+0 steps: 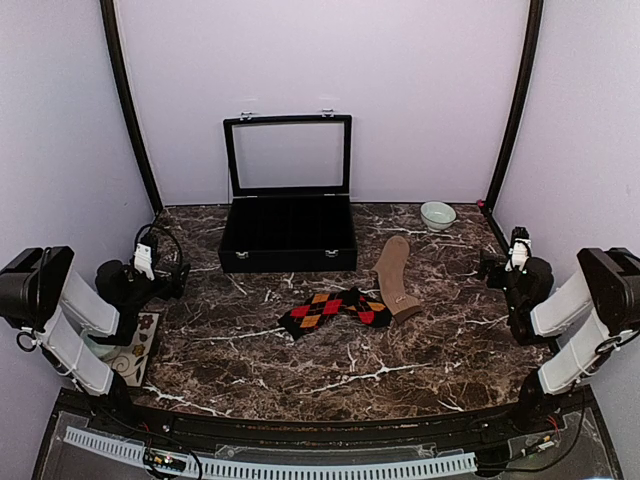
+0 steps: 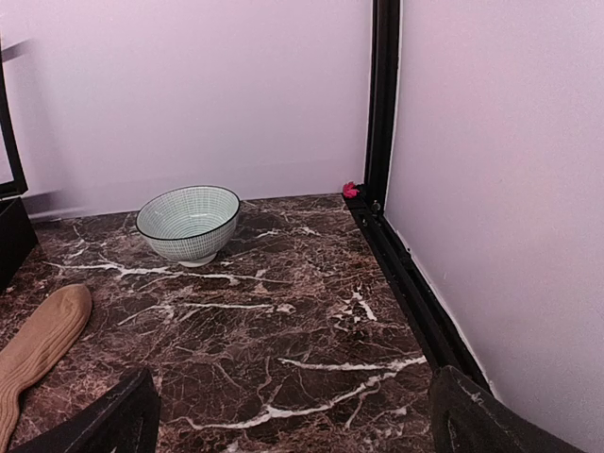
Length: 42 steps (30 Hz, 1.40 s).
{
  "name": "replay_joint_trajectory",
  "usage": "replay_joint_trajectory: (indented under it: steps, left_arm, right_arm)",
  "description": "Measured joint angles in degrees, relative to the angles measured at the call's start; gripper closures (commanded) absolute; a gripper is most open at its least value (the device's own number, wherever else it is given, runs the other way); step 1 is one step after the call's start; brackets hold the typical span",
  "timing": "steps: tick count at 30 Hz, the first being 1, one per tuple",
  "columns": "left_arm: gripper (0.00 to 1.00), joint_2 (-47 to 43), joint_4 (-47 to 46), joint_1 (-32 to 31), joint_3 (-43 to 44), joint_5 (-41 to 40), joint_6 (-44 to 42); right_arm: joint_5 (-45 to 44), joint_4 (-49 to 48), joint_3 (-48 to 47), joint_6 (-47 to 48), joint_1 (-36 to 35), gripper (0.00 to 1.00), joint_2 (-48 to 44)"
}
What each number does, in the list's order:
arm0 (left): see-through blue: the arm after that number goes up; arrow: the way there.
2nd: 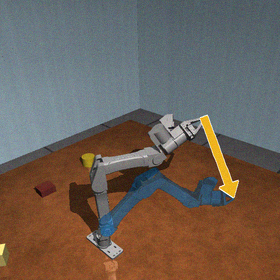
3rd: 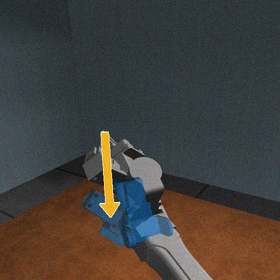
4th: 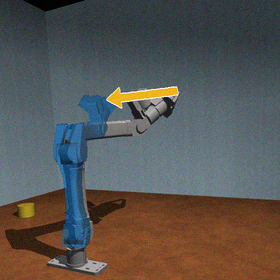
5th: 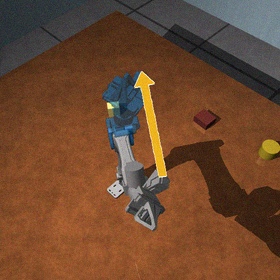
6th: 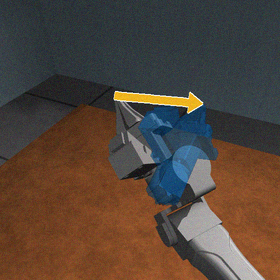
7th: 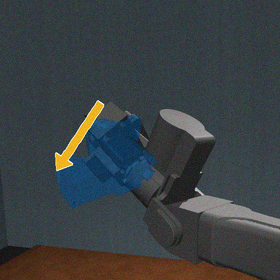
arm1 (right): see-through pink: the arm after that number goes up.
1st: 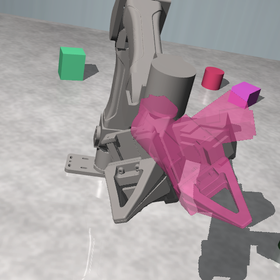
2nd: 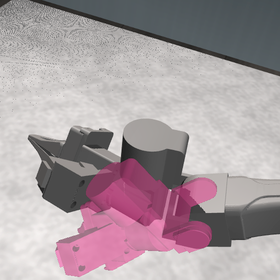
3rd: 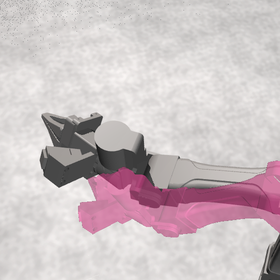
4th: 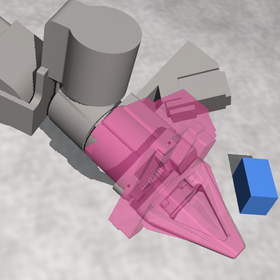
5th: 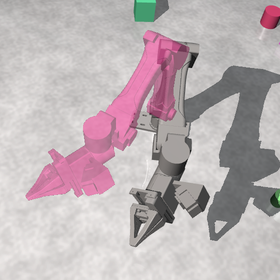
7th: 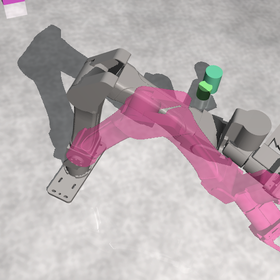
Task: Roll the socks
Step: Pick up the sock from the center of the board.
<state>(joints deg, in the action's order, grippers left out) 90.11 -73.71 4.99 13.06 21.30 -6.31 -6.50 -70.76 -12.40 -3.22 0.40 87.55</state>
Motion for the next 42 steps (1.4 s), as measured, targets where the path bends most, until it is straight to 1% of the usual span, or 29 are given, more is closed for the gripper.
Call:
replay_joint_trajectory:
  steps: [10, 12, 14, 16, 17, 19, 22, 24, 25, 27, 29, 30, 32, 35, 36, 38, 42]
  left_arm:
    - [0.01, 0.0, 0.0, 0.0, 0.0, 0.0, 0.0]
    - [0.01, 0.0, 0.0, 0.0, 0.0, 0.0, 0.0]
    - [0.01, 0.0, 0.0, 0.0, 0.0, 0.0, 0.0]
    - [0.01, -0.2, 0.9, 0.0, 0.3, 0.2, 0.0]
    - [0.01, -0.6, 3.1, 0.0, 1.2, 0.4, 0.0]
    - [0.01, -1.9, 11.9, 0.0, 6.6, 0.6, -0.1]
    - [0.01, -2.8, 27.1, 0.0, 19.6, 1.0, -1.0]
    - [0.01, -3.5, 37.2, 0.0, 27.7, 1.8, -2.6]
    - [0.01, -4.0, 41.3, 0.0, 30.3, 2.2, -3.4]
    - [0.01, -5.3, 53.1, 0.1, 36.1, 3.9, -6.4]
    - [0.01, -6.6, 61.3, 0.1, 38.9, 5.6, -9.2]
    - [0.01, -7.4, 66.0, 0.1, 39.9, 6.6, -11.0]
    - [0.01, -9.0, 73.5, 0.1, 40.5, 8.4, -14.2]
    - [0.01, -11.5, 85.1, -0.7, 40.5, 10.6, -19.2]
    - [0.01, -12.4, 89.2, -1.8, 40.5, 10.4, -21.2]
    - [0.01, -14.1, 94.2, -5.3, 40.5, 9.7, -23.7]
    - [0.01, -16.7, 101.0, -14.0, 40.4, 10.1, -27.2]
  right_arm:
    - [-0.1, 0.0, 0.0, 0.0, 0.0, 0.01, 0.0]
    - [-1.6, 0.3, -0.1, -0.3, 0.0, 0.01, -0.1]
    - [-4.8, 4.3, -1.3, -1.2, 0.0, 0.01, -2.1]
    - [-9.3, 12.8, -4.6, -3.3, 0.1, 0.01, -6.3]
    - [-11.5, 17.4, -7.2, -4.7, 0.3, 0.01, -8.7]
    - [-13.2, 24.6, -12.4, -6.6, 1.0, 0.01, -13.4]
    - [-13.1, 32.8, -18.5, -9.4, 1.5, 0.01, -18.8]
    - [-13.0, 40.3, -22.5, -14.6, 1.5, 0.01, -20.9]
    - [-12.3, 42.7, -23.7, -16.6, 1.6, 0.0, -21.4]
    - [-7.6, 45.9, -24.7, -20.5, 1.9, 0.01, -22.5]
    - [-1.3, 47.5, -24.1, -22.8, 1.6, 0.01, -23.1]
    - [0.5, 48.8, -24.0, -23.1, 0.6, 0.02, -23.0]
    - [1.1, 52.9, -24.2, -22.5, -5.0, 0.04, -22.4]
    - [0.0, 57.4, -24.5, -21.3, -17.2, 0.06, -21.5]
    - [-0.5, 58.6, -24.5, -21.0, -22.0, 0.07, -21.4]
    - [-2.1, 59.8, -24.5, -20.8, -29.7, 0.08, -21.1]
    - [-7.8, 59.8, -25.0, -20.0, -42.6, 0.11, -18.1]
